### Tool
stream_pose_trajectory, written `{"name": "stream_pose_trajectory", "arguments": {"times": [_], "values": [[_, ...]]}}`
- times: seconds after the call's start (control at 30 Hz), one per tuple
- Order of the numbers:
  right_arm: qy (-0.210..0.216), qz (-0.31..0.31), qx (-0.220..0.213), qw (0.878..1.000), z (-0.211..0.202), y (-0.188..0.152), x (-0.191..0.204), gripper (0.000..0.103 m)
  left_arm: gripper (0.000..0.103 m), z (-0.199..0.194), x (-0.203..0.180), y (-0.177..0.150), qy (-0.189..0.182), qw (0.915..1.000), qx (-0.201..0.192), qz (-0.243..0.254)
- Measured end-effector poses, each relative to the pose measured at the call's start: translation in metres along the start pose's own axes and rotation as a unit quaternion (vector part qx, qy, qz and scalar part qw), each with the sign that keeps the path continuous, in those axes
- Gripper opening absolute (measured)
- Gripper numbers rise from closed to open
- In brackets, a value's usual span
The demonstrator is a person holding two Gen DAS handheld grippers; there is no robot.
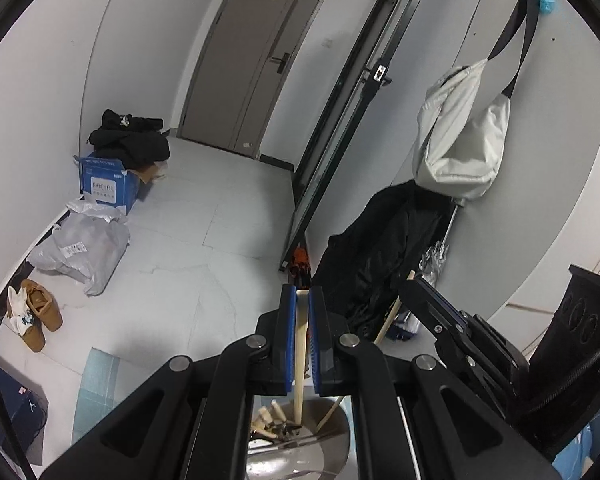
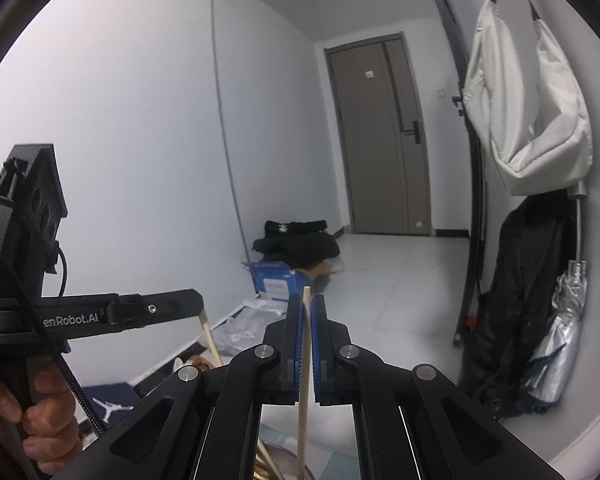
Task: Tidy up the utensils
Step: 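Open both tools to drop the chopsticks into the holder, then move both open tools down to the last chopsticks on the cloth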
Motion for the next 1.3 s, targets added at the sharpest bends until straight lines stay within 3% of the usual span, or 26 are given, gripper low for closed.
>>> {"name": "stream_pose_trajectory", "arguments": {"times": [0.37, 0.47, 0.63, 0.67, 0.77, 0.83, 1.03, 1.2, 1.3], "values": [[0.02, -0.067, 0.015, 0.997, -0.006, -0.03, 0.035, 0.003, 0.003, 0.005, 0.001, -0.014, -0.007, 0.9993, 0.033, 0.014], [0.019, -0.067, 0.03, 0.997, -0.006, -0.04, 0.039, 0.003, 0.003, 0.005, 0.001, -0.02, -0.017, 0.9981, 0.057, 0.018], [0.023, -0.048, 0.049, 0.997, -0.008, -0.059, 0.041, 0.004, 0.004, 0.006, 0.004, -0.033, -0.003, 0.9957, 0.085, 0.037], [0.024, -0.043, 0.053, 0.997, -0.008, -0.061, 0.041, 0.004, 0.007, 0.005, 0.006, -0.033, 0.007, 0.9957, 0.086, 0.036], [0.026, -0.02, 0.067, 0.997, -0.01, -0.071, 0.037, 0.01, 0.031, -0.007, 0.015, -0.031, 0.026, 0.9969, 0.067, 0.029], [0.023, -0.001, 0.069, 0.997, -0.017, -0.074, 0.035, 0.016, 0.053, -0.017, 0.018, -0.029, 0.029, 0.9979, 0.053, 0.023], [0.01, 0.03, 0.064, 0.997, -0.046, -0.077, 0.034, 0.033, 0.083, -0.05, 0.028, -0.028, 0.085, 0.9964, -0.003, 0.006], [-0.007, 0.049, 0.052, 0.997, -0.078, -0.07, 0.04, 0.061, 0.084, -0.067, 0.025, -0.04, 0.109, 0.9937, -0.022, 0.011], [-0.013, 0.052, 0.047, 0.997, -0.094, -0.068, 0.047, 0.067, 0.086, -0.081, 0.021, -0.051, 0.117, 0.9918, -0.046, 0.02]]}}
Point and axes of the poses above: each gripper's, at about its wrist camera, not at the fingertips, and z roughly the way its jaws point, x to its left, y to its top, the point moved 5 cm from there along z, roughly the way its jaws point, and after that the axes turned 14 degrees about -z, right-handed, at the moved point
